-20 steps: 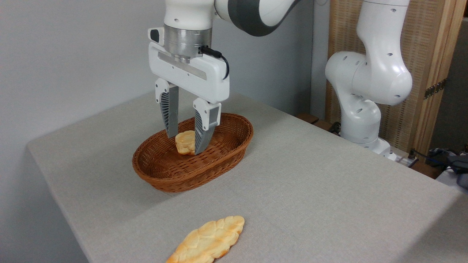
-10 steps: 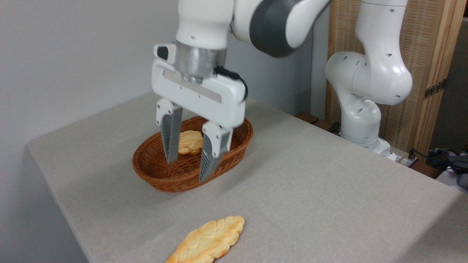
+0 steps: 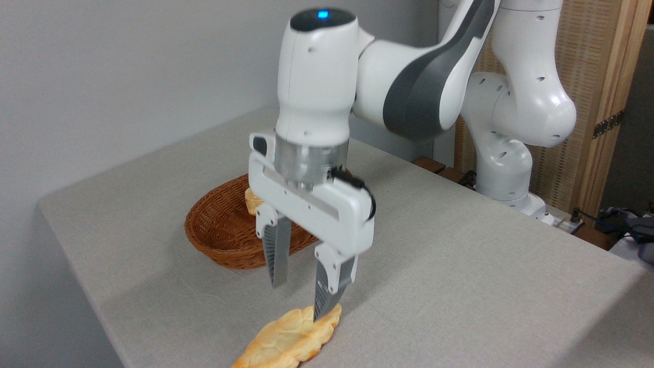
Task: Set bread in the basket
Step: 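Move the open gripper over the braided bread loaf and lower it, then close the gripper on the braided bread loaf and lift it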
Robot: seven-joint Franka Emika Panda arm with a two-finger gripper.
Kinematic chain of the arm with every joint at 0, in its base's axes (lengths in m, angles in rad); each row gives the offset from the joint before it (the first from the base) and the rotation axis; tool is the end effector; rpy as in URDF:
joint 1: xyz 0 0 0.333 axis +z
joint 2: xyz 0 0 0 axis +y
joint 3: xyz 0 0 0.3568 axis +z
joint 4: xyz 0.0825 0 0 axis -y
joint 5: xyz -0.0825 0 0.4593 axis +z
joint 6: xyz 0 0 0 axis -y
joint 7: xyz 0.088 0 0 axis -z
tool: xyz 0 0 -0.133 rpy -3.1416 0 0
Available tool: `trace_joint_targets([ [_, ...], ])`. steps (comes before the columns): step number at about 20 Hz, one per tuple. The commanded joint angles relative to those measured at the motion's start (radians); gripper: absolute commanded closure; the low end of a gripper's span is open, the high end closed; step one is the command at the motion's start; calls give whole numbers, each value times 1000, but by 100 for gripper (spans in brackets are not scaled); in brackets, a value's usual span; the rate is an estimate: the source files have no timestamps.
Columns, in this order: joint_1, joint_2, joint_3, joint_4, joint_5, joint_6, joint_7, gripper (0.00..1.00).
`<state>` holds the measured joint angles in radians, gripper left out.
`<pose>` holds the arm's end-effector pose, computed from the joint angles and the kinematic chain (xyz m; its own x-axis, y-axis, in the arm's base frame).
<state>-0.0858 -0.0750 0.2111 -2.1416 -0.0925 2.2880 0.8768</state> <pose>0.6096 0.0741 0.4378 0.7421 -0.6360 0.2116 -0.6301 -0.7696 -0.1030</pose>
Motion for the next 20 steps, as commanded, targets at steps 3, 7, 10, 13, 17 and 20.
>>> trace_joint_targets([
  [3, -9, 53, 19, 0, 0, 31, 80, 0],
  [7, -11, 76, 31, 0, 0, 51, 120, 0],
  [10, -11, 84, 31, 0, 0, 53, 122, 0],
  [13, -11, 86, 31, 0, 0, 53, 122, 0],
  [17, -12, 93, 30, 0, -1, 53, 120, 0],
  [20, -14, 107, 28, 2, -3, 62, 120, 3],
])
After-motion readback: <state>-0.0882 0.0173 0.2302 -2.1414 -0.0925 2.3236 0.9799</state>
